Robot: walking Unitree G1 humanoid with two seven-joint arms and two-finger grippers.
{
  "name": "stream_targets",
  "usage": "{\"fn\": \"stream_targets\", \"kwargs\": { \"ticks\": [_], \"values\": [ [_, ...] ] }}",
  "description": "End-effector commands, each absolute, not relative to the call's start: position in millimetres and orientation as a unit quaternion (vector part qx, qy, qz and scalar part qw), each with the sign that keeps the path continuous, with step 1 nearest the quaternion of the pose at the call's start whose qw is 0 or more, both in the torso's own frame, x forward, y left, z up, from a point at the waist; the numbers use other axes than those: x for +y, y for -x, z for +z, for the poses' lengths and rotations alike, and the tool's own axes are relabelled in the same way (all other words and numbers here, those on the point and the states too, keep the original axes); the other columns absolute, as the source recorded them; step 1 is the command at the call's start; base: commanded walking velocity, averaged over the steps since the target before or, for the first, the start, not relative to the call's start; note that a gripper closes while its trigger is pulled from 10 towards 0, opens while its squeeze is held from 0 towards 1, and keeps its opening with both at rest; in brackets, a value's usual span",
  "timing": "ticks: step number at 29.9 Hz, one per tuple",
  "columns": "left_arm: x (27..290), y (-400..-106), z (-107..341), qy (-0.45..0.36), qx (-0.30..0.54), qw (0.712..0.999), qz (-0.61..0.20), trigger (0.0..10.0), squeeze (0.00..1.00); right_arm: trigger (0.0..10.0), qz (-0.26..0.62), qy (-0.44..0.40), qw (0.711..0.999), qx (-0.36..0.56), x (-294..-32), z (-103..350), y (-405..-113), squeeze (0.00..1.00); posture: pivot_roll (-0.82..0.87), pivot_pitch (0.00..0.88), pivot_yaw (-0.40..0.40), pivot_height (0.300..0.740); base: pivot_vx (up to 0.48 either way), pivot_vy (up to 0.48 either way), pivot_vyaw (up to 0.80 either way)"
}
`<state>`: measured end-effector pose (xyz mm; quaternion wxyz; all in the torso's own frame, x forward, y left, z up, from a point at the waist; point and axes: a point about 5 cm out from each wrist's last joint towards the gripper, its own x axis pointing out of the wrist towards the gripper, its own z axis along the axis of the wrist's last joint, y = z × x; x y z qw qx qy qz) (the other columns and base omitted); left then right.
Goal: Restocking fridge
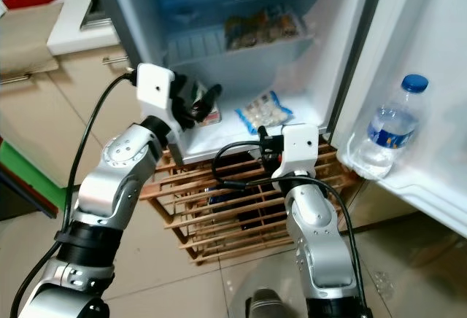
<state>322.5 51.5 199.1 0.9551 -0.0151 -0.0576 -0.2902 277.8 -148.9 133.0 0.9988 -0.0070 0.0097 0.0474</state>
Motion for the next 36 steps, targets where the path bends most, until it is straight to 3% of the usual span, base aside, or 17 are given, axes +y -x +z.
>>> {"fn": "stream_targets", "kwargs": {
  "ticks": [1,6,15,17,22,25,36],
  "values": [
    [60,-321,202,0.010,-0.060,0.957,-0.283,10.0,0.00,10.0,0.052,0.006,0.999,0.004,-142,133,-280,0.13,-0.19,0.043,0.110,0.740,0.472,0.000,0.00],
    [62,-316,208,0.012,-0.071,0.956,-0.285,10.0,0.00,10.0,0.049,-0.007,0.999,0.023,-140,128,-286,0.11,-0.16,0.061,0.106,0.740,0.000,0.000,0.00],
    [70,-302,200,0.030,-0.053,0.961,-0.270,10.0,0.00,10.0,0.042,0.060,0.995,0.065,-145,114,-299,0.12,-0.11,0.103,0.081,0.740,0.000,0.000,0.00],
    [62,-292,189,0.046,-0.039,0.958,-0.281,10.0,0.00,10.0,0.043,0.077,0.994,0.062,-152,120,-298,0.12,-0.13,0.116,0.033,0.740,0.000,0.000,0.00],
    [47,-287,182,0.077,-0.038,0.955,-0.284,10.0,0.00,10.0,0.046,0.093,0.993,0.058,-161,126,-295,0.13,-0.15,0.115,0.009,0.740,0.000,0.000,0.00],
    [32,-290,181,0.076,-0.038,0.948,-0.307,10.0,0.00,10.0,0.036,0.095,0.993,0.054,-165,128,-294,0.12,-0.18,0.112,-0.001,0.740,0.000,-0.437,0.00],
    [27,-299,177,0.101,-0.024,0.948,-0.300,10.0,0.00,10.0,0.035,0.092,0.994,0.054,-158,128,-289,0.12,-0.21,0.113,0.030,0.740,0.241,-0.399,0.00]
  ]
}}
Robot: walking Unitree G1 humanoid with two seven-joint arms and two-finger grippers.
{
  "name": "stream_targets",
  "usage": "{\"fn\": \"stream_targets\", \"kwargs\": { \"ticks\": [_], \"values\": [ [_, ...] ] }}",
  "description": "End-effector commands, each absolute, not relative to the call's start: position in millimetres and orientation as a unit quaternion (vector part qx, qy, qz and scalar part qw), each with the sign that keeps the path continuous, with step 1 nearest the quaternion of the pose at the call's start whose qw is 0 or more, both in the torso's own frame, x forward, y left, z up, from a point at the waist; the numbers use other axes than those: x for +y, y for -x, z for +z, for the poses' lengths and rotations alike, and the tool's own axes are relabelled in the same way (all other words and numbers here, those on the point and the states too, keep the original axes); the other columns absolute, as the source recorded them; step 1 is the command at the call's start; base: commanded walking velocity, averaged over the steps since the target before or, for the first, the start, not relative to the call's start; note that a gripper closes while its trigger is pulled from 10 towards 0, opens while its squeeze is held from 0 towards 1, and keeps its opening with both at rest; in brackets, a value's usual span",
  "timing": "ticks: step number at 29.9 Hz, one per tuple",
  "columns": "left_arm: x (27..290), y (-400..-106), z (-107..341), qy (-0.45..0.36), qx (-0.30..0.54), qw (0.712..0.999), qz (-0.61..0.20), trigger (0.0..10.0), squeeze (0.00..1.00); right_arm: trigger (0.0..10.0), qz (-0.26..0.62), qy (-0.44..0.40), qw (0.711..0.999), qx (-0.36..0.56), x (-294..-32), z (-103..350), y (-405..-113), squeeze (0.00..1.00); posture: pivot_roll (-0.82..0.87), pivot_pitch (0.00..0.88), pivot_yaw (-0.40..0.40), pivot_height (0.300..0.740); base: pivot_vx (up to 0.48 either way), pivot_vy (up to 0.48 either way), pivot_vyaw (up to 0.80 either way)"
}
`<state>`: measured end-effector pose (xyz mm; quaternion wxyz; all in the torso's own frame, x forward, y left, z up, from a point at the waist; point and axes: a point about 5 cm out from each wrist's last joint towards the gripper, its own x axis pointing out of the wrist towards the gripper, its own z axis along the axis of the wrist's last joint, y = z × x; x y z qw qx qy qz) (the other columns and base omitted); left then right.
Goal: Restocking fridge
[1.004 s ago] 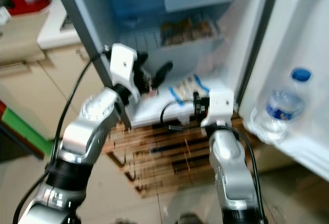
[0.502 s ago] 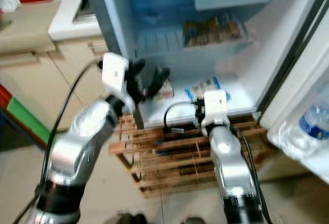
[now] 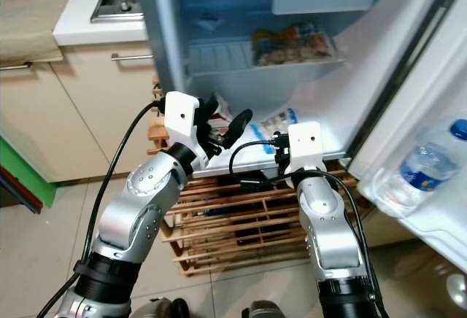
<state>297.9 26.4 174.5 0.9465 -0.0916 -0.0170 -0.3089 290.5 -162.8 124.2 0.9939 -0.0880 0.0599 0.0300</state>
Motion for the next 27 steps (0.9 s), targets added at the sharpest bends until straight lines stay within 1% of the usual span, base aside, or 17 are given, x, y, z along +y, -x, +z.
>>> {"fn": "stream_targets", "kwargs": {
  "ticks": [1,3,6,8,9,10,11,12,13,15,16,19,24,27],
  "values": [
    [29,-301,176,0.103,-0.021,0.952,-0.288,10.0,0.00,10.0,0.036,0.091,0.994,0.055,-157,128,-289,0.12,-0.21,0.116,0.032,0.740,0.334,-0.341,0.00],
    [39,-305,175,0.101,-0.015,0.959,-0.263,10.0,0.00,10.0,0.043,0.087,0.993,0.061,-155,126,-288,0.12,-0.20,0.119,0.033,0.740,0.000,0.000,0.00],
    [46,-305,179,0.094,-0.026,0.962,-0.256,10.0,0.00,10.0,0.050,0.076,0.993,0.068,-152,124,-289,0.11,-0.19,0.124,0.033,0.740,0.000,0.000,0.00],
    [59,-300,186,0.072,-0.045,0.964,-0.253,10.0,0.00,10.0,0.055,0.055,0.993,0.084,-146,117,-296,0.11,-0.17,0.129,0.034,0.740,0.000,0.000,0.00],
    [59,-300,186,0.072,-0.045,0.964,-0.253,10.0,0.00,10.0,0.055,0.055,0.993,0.084,-146,117,-296,0.11,-0.17,0.129,0.034,0.740,0.000,0.000,0.00],
    [68,-293,189,0.043,-0.052,0.962,-0.264,10.0,0.00,10.0,0.056,0.050,0.993,0.095,-142,112,-302,0.11,-0.11,0.144,0.030,0.740,0.000,0.000,0.00],
    [68,-293,189,0.043,-0.052,0.962,-0.264,10.0,0.00,10.0,0.056,0.050,0.993,0.095,-142,112,-302,0.11,-0.11,0.144,0.030,0.740,0.000,0.000,0.00],
    [74,-288,190,0.033,-0.051,0.961,-0.269,10.0,0.00,10.0,0.057,0.049,0.992,0.100,-139,110,-305,0.11,-0.09,0.152,0.029,0.740,0.000,0.000,0.00],
    [87,-276,188,0.011,-0.033,0.958,-0.285,10.0,0.00,10.0,0.050,0.057,0.991,0.107,-134,107,-313,0.12,-0.06,0.170,0.027,0.740,0.000,0.000,0.00],
    [98,-259,185,0.003,-0.003,0.949,-0.315,10.0,0.00,10.0,0.042,0.084,0.990,0.107,-131,105,-317,0.12,0.00,0.210,0.021,0.740,0.000,0.000,0.00],
    [98,-259,185,0.003,-0.003,0.949,-0.315,10.0,0.00,10.0,0.042,0.084,0.990,0.107,-131,105,-317,0.12,0.00,0.210,0.021,0.740,0.000,0.000,0.00],
    [106,-238,181,-0.005,0.028,0.940,-0.340,10.0,0.00,10.0,0.028,0.092,0.989,0.114,-129,100,-323,0.12,0.06,0.239,0.018,0.740,0.000,0.000,0.00],
    [113,-214,169,-0.027,0.079,0.929,-0.362,10.0,0.00,10.0,0.004,0.113,0.987,0.117,-129,95,-333,0.12,0.09,0.267,0.019,0.740,0.000,0.000,0.00],
    [119,-211,168,-0.025,0.091,0.930,-0.356,10.0,0.00,10.0,-0.006,0.123,0.986,0.114,-130,96,-336,0.12,0.10,0.277,0.021,0.740,0.000,0.000,0.00]
  ]
}}
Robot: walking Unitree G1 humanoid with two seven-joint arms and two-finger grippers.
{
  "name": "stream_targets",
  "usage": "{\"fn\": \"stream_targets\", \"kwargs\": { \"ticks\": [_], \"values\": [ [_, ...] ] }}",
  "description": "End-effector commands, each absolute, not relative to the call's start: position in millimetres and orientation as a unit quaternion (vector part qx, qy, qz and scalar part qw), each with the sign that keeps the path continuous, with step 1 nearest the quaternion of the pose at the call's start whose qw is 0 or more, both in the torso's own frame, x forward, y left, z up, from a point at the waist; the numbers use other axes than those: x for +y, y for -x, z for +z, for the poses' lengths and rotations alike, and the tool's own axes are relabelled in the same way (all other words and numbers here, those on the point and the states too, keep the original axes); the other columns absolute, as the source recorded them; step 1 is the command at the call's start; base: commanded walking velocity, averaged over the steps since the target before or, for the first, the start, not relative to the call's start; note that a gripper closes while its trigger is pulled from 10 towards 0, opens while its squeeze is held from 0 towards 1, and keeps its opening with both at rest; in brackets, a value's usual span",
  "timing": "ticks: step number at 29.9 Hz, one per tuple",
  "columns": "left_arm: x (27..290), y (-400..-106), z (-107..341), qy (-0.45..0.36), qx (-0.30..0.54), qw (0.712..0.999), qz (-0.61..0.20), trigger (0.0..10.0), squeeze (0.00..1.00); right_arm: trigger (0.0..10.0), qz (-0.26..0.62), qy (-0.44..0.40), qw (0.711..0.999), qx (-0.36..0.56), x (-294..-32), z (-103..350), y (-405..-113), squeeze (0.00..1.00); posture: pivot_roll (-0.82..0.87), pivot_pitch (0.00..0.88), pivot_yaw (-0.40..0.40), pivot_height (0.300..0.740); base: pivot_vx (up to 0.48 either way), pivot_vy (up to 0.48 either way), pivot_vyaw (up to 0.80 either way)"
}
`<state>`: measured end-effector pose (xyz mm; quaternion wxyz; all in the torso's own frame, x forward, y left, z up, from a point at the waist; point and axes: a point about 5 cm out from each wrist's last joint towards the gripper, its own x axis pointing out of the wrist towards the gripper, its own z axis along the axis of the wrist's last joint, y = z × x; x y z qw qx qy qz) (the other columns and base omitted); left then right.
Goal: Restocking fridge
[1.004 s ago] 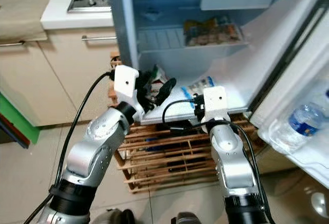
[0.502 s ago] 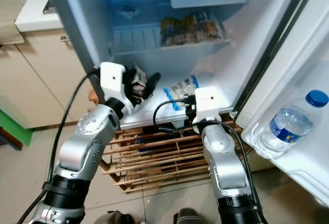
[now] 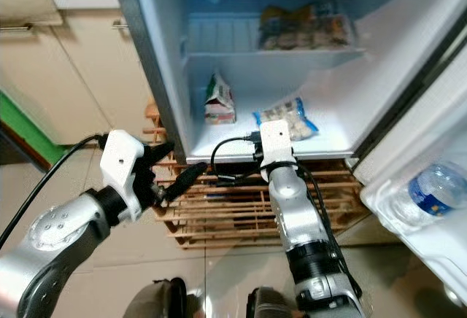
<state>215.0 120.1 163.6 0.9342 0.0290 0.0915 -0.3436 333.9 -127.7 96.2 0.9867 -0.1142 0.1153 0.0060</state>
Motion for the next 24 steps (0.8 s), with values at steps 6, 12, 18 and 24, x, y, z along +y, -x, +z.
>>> {"fn": "stream_targets", "kwargs": {
  "ticks": [6,12,18,24],
  "values": [
    [127,-210,175,-0.019,0.095,0.936,-0.339,10.0,0.00,10.0,-0.018,0.129,0.985,0.110,-132,97,-342,0.13,0.10,0.294,0.022,0.740,0.000,0.000,0.00],
    [124,-205,174,-0.009,0.102,0.937,-0.335,10.0,0.00,10.0,-0.026,0.140,0.987,0.077,-137,116,-361,0.13,0.10,0.308,0.024,0.740,0.000,0.000,0.00],
    [125,-208,176,-0.004,0.101,0.941,-0.324,10.0,0.00,10.0,-0.027,0.132,0.990,0.043,-134,140,-376,0.13,0.10,0.306,0.019,0.740,0.000,0.000,0.00],
    [123,-210,176,-0.003,0.100,0.941,-0.324,10.0,0.00,10.0,-0.020,0.113,0.993,0.032,-126,149,-383,0.13,0.09,0.300,0.009,0.740,0.000,0.000,0.00]
  ]
}}
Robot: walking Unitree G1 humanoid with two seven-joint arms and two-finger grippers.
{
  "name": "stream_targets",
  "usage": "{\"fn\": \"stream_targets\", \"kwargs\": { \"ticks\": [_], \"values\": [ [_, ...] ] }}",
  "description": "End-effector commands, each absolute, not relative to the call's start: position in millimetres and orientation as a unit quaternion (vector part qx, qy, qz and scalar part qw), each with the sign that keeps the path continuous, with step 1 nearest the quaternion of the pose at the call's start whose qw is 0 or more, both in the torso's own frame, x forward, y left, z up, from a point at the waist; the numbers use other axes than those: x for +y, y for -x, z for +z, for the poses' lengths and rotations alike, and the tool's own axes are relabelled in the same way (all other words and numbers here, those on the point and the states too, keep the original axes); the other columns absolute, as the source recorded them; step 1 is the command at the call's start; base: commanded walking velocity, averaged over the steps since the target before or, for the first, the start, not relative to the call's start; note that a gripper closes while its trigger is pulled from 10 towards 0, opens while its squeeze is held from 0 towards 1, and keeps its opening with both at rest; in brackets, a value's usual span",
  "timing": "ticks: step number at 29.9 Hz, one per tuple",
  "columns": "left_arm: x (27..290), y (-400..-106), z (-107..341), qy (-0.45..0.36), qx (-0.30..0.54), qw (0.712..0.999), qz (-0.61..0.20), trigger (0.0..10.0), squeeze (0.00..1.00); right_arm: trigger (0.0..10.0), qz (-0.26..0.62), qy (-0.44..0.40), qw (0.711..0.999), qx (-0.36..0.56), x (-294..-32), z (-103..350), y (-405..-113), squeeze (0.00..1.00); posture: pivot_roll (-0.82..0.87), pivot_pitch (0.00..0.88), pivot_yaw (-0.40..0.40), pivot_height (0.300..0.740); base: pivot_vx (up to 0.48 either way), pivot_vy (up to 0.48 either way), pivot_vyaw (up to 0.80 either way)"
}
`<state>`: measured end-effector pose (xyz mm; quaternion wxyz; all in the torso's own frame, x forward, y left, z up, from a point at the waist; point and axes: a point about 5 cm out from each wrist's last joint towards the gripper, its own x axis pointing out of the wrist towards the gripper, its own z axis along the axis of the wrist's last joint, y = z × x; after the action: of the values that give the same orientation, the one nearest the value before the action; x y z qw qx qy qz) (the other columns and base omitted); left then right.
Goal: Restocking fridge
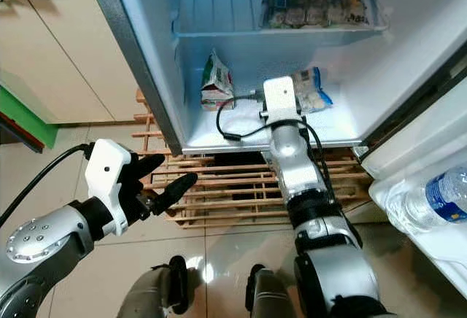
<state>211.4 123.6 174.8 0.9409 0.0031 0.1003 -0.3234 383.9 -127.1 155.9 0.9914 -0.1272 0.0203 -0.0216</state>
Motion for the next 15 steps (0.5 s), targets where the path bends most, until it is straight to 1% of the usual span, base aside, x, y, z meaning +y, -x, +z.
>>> {"fn": "stream_targets", "kwargs": {
  "ticks": [1,4,8,11,13,14,15],
  "values": [
    [123,-211,176,-0.003,0.100,0.941,-0.323,10.0,0.00,10.0,-0.019,0.107,0.994,0.031,-125,149,-384,0.13,0.09,0.298,0.009,0.740,0.000,0.000,0.00],
    [120,-214,177,-0.001,0.095,0.941,-0.324,10.0,0.00,10.0,-0.014,0.113,0.993,0.028,-121,150,-384,0.12,0.08,0.285,0.006,0.740,0.000,0.000,0.00],
    [117,-219,177,0.000,0.089,0.941,-0.327,10.0,0.00,10.0,-0.018,0.116,0.993,0.014,-125,154,-382,0.12,0.07,0.260,0.003,0.740,0.000,0.000,0.00],
    [113,-226,176,0.000,0.081,0.940,-0.331,10.0,0.00,10.0,-0.013,0.108,0.994,0.005,-126,156,-376,0.12,0.04,0.202,-0.003,0.740,0.000,0.000,0.00],
    [109,-233,177,0.001,0.068,0.940,-0.334,10.0,0.00,10.0,-0.006,0.102,0.995,-0.017,-124,162,-368,0.12,0.02,0.166,-0.007,0.740,0.000,0.000,0.00],
    [108,-237,178,-0.001,0.061,0.942,-0.331,10.0,0.00,10.0,-0.001,0.098,0.995,-0.036,-123,168,-361,0.13,0.00,0.131,-0.009,0.740,0.000,0.000,0.00],
    [108,-237,178,-0.001,0.061,0.942,-0.331,10.0,0.00,10.0,-0.001,0.098,0.995,-0.036,-123,168,-361,0.13,0.00,0.131,-0.009,0.740,0.000,0.000,0.00]
  ]
}}
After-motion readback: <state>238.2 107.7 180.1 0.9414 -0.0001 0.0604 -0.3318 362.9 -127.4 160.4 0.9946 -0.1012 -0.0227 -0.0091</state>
